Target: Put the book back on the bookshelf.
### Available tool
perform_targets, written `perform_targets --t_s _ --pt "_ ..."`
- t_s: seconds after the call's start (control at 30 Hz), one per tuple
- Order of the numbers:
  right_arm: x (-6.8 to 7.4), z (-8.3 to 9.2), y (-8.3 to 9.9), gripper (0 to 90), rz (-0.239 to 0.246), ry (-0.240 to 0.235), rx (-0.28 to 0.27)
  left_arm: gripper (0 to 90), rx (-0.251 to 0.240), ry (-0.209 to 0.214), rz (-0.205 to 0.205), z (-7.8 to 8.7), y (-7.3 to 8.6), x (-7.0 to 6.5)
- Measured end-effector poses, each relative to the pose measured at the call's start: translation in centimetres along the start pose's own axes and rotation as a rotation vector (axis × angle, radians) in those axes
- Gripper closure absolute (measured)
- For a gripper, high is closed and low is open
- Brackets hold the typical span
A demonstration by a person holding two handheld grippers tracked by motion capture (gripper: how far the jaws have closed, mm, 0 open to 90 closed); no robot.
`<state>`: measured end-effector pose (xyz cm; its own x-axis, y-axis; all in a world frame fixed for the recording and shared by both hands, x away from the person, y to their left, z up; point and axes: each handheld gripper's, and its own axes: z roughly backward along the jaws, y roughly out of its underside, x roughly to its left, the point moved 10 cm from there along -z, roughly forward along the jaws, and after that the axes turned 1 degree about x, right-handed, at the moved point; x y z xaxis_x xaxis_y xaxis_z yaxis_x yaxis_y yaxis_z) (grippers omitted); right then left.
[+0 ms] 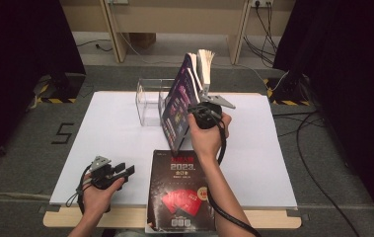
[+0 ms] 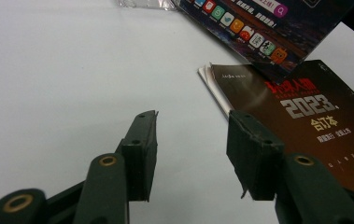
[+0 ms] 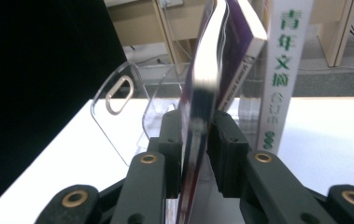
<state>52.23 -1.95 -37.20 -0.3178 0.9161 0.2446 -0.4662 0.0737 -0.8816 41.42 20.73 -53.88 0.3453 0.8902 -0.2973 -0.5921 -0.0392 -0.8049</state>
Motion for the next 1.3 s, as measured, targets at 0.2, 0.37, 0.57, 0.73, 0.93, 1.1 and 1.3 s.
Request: perform_targets --t_s 0.2,0.37,0.57,0.73,0.93,1.1,1.3 --pt "-1.2 0.3 0.7 75.1 -0.012 0.009 0.004 52.5 0.002 0.0 0.001 -0.1 0.2 -0.1" --pt "-1.9 0.5 0.9 72.4 -0.032 0.015 0.006 52.5 0.006 0.004 -0.004 0.1 0.4 -0.2" --pt "-2.2 0.4 1.4 68.1 -0.048 0.014 0.02 52.4 -0.001 0.005 0.001 0.4 0.5 -0.1" --pt "-2.3 0.4 1.9 65.0 -0.066 0.008 0.016 52.5 -0.011 0.008 0.001 0.5 0.2 -0.2" --pt "-2.7 1.1 2.0 62.2 -0.063 -0.012 -0.027 52.4 -0.005 0.007 -0.001 0.4 0.4 -0.2" --pt "-3.0 1.7 1.1 62.1 -0.05 -0.006 -0.103 52.2 -0.01 0.007 -0.003 0.4 0.3 -0.2" --pt "-3.0 2.1 -0.2 65.1 -0.033 -0.008 -0.177 52.1 -0.011 0.006 -0.002 0.4 0.2 -0.1"
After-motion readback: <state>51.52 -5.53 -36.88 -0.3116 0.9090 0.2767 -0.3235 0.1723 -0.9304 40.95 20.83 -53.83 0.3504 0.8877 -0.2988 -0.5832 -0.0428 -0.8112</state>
